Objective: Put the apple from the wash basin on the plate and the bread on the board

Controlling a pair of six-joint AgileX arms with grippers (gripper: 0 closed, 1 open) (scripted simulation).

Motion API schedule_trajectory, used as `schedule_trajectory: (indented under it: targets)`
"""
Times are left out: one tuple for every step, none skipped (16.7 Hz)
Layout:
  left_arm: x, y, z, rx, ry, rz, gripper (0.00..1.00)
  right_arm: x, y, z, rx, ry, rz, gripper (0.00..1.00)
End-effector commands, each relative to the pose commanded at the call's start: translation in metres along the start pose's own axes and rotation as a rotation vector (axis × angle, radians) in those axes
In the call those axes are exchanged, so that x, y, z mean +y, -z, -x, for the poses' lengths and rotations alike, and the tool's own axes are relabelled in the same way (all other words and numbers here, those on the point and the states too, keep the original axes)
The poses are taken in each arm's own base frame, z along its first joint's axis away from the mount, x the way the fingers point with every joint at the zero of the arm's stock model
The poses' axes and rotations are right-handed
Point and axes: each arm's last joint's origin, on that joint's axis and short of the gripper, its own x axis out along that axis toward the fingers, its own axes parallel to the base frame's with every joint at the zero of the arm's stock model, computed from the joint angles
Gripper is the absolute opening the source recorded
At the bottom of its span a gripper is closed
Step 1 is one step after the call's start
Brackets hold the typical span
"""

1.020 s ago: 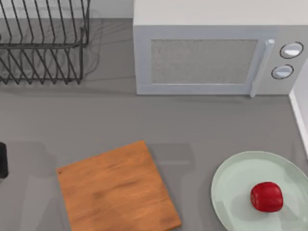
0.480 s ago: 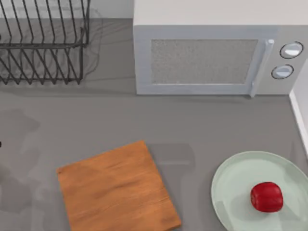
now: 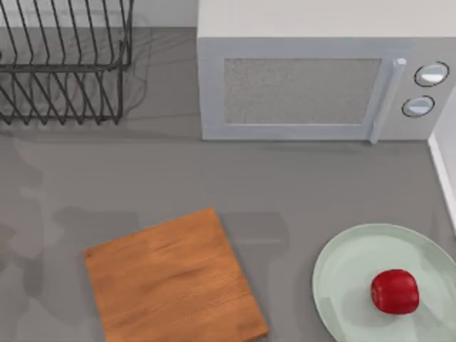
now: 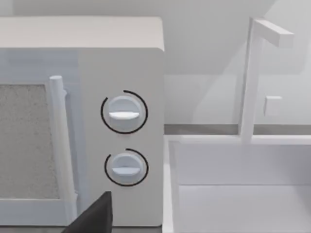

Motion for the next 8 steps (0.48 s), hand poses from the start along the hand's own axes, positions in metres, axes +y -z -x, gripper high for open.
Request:
schedule_trajectory:
  targets:
    - [0.0025,-0.0012,-0.0018,0.011,0.011,-0.005,1.0,0.0,0.0,0.0,0.0,0.0,0.0,1.0]
    - [0.0037,-0.0018,-0.0028,0.016,0.016,-0.008,1.0,0.0,0.0,0.0,0.0,0.0,0.0,1.0]
    - [0.0038,-0.0018,-0.0028,0.017,0.016,-0.008,1.0,0.0,0.0,0.0,0.0,0.0,0.0,1.0]
    - [0.0038,-0.0018,-0.0028,0.017,0.016,-0.008,1.0,0.0,0.0,0.0,0.0,0.0,0.0,1.0]
    - [0.0038,-0.0018,-0.0028,0.017,0.016,-0.008,1.0,0.0,0.0,0.0,0.0,0.0,0.0,1.0]
    - [0.0023,-0.0025,-0.0026,0.015,0.014,-0.012,1.0,0.0,0.0,0.0,0.0,0.0,0.0,1.0]
    - [0.0024,-0.0024,-0.0039,0.016,0.016,-0.011,1.0,0.0,0.0,0.0,0.0,0.0,0.0,1.0]
    - [0.0027,-0.0022,-0.0082,0.019,0.018,-0.009,1.0,0.0,0.0,0.0,0.0,0.0,0.0,1.0]
